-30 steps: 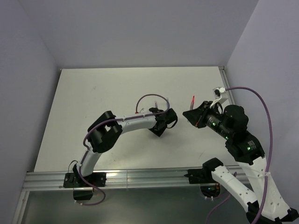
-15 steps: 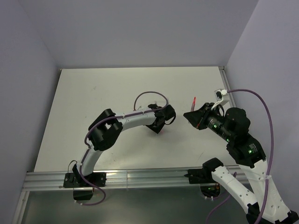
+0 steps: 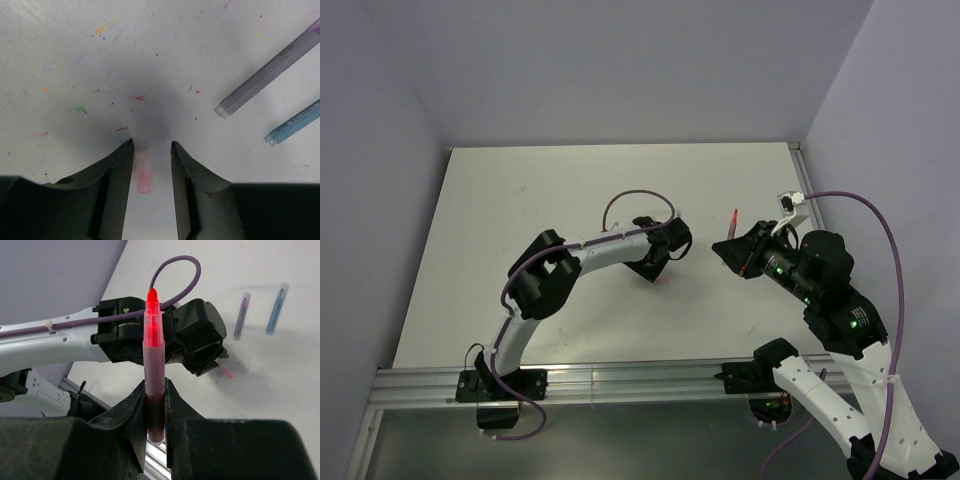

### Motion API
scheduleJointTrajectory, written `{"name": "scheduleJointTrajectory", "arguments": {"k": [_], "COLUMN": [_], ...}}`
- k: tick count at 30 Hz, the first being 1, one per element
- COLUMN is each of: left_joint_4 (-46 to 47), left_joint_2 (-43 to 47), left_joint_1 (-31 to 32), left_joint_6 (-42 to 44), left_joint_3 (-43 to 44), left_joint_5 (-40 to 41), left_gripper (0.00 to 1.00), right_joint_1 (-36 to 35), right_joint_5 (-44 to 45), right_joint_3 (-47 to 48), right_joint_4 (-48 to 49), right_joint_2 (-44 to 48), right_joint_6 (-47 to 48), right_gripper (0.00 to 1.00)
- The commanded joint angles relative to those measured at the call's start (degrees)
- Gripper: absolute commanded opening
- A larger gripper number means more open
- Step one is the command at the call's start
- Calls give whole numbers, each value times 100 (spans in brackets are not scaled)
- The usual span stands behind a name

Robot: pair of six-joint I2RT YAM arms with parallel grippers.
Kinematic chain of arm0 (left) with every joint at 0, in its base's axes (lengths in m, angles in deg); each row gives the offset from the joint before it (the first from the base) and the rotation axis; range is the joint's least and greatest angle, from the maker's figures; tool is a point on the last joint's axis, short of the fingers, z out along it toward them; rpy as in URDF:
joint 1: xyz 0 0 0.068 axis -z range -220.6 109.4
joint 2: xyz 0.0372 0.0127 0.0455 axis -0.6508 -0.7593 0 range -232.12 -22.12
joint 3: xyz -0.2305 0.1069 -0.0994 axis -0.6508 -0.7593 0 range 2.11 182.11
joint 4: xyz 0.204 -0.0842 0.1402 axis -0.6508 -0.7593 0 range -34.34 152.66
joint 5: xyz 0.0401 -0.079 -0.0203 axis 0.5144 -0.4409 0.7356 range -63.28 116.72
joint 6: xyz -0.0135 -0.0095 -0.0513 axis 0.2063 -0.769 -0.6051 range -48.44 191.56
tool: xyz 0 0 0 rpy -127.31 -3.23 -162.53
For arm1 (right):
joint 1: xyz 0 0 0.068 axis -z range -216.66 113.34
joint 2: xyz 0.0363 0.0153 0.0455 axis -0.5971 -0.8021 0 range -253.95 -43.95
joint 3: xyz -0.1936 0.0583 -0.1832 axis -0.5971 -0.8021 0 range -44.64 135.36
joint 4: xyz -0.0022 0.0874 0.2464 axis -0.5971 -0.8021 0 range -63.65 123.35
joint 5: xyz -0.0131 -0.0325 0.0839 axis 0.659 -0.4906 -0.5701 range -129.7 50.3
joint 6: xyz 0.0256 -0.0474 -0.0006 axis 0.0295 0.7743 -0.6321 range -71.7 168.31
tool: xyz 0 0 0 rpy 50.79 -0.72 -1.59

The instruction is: Insert the pens into the pen caps

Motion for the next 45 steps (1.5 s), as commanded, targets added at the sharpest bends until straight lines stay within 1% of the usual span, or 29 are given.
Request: {"name": "scheduleJointTrajectory", "arguments": {"k": [1, 12, 18, 20, 27, 33, 41, 45], "left_joint_4": [-506, -735, -796, -814, -1358, -1280, -1551, -1447], "left_joint_2": [-414, -528, -669, -730, -1204, -1266, -1503, -1539], "left_joint_1": [90, 292, 327, 327, 353, 397, 441, 485], "left_joint_6": [56, -243, -322, -305, -190, -208, -76, -59], "left_joint_3": [-43, 203, 431, 484, 1178, 1117, 1521, 1452], "left_joint_5": [-47, -152, -205, -214, -205, -302, -276, -354], "left_gripper": [43, 44, 43, 42, 41, 40, 37, 37], "right_joint_1": [13, 13, 13, 13, 4, 4, 13, 13], "right_joint_5": [-11, -19, 24, 33, 16, -19, -46, -55], "right_joint_3": [57, 49, 93, 93, -13, -4, -39, -39], "right_joint_4": [142, 142, 63, 54, 71, 63, 63, 28], "right_joint_2": [56, 109, 161, 179, 328, 399, 487, 522], "right_joint_6": [-22, -22, 48, 57, 40, 40, 22, 13], "right_gripper": [0, 0, 0, 0, 0, 0, 0, 0]}}
